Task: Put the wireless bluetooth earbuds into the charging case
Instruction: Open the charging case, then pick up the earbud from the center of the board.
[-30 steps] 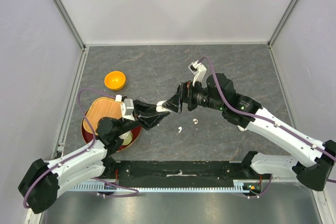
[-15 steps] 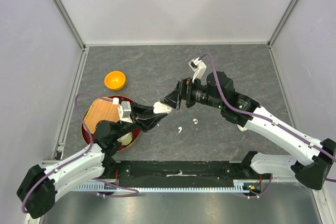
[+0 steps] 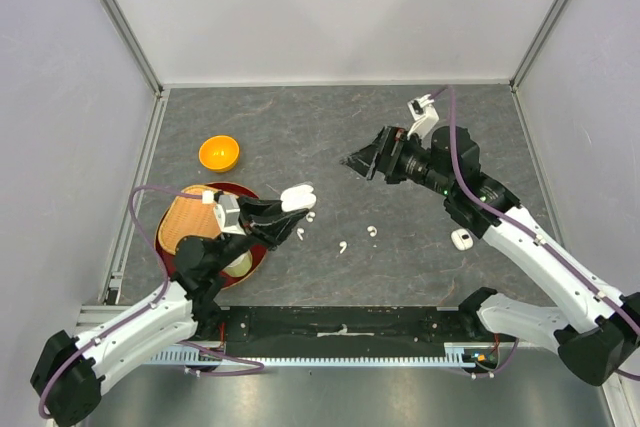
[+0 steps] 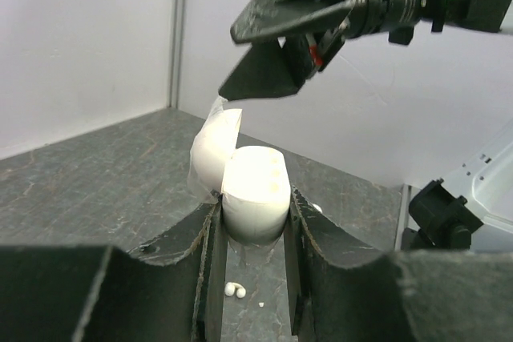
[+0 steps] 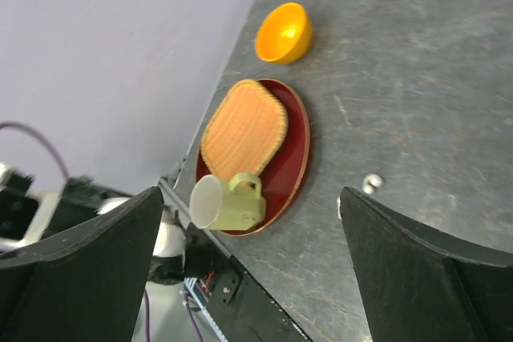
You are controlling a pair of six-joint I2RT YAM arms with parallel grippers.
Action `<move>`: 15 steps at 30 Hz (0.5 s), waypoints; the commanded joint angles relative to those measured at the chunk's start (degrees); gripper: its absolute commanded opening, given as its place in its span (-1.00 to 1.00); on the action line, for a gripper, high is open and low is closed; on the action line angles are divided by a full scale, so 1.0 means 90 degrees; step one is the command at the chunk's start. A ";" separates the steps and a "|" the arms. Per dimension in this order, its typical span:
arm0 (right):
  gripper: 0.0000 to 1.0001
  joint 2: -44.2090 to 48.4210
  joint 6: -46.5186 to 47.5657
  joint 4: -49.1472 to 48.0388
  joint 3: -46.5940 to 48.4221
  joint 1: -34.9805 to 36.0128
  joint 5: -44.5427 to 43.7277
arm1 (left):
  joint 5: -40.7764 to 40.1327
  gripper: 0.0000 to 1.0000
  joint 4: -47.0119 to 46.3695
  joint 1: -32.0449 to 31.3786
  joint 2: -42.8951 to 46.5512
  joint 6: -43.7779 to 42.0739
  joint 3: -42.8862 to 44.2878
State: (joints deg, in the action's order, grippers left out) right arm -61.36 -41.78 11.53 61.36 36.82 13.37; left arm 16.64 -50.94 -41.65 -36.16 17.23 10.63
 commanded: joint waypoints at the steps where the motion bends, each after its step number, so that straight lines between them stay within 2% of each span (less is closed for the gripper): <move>1: 0.96 0.0138 -0.0621 -0.0021 -0.0518 -0.0506 0.0146 | -0.0599 -0.95 0.0337 -0.0021 0.0365 -0.0255 0.0059; 7: 0.96 0.0138 -0.0495 0.0456 -0.0783 -0.0605 -0.0205 | -0.0755 -0.95 0.0620 -0.0021 0.0736 -0.0294 0.0049; 11: 0.96 0.0265 0.0236 0.0769 -0.0978 -0.0605 -0.0654 | -0.0746 -0.96 0.0669 -0.0011 0.0854 -0.0294 0.0029; 15: 0.92 0.0470 0.0452 0.0906 -0.1105 -0.0605 -0.0723 | -0.0726 -0.96 0.0786 -0.0011 0.0922 -0.0303 0.0088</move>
State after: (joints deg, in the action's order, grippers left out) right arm -59.61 -41.74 18.15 52.25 31.38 9.58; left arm 11.03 -44.38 -41.65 -28.73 16.78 10.63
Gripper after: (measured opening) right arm 0.979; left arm 0.361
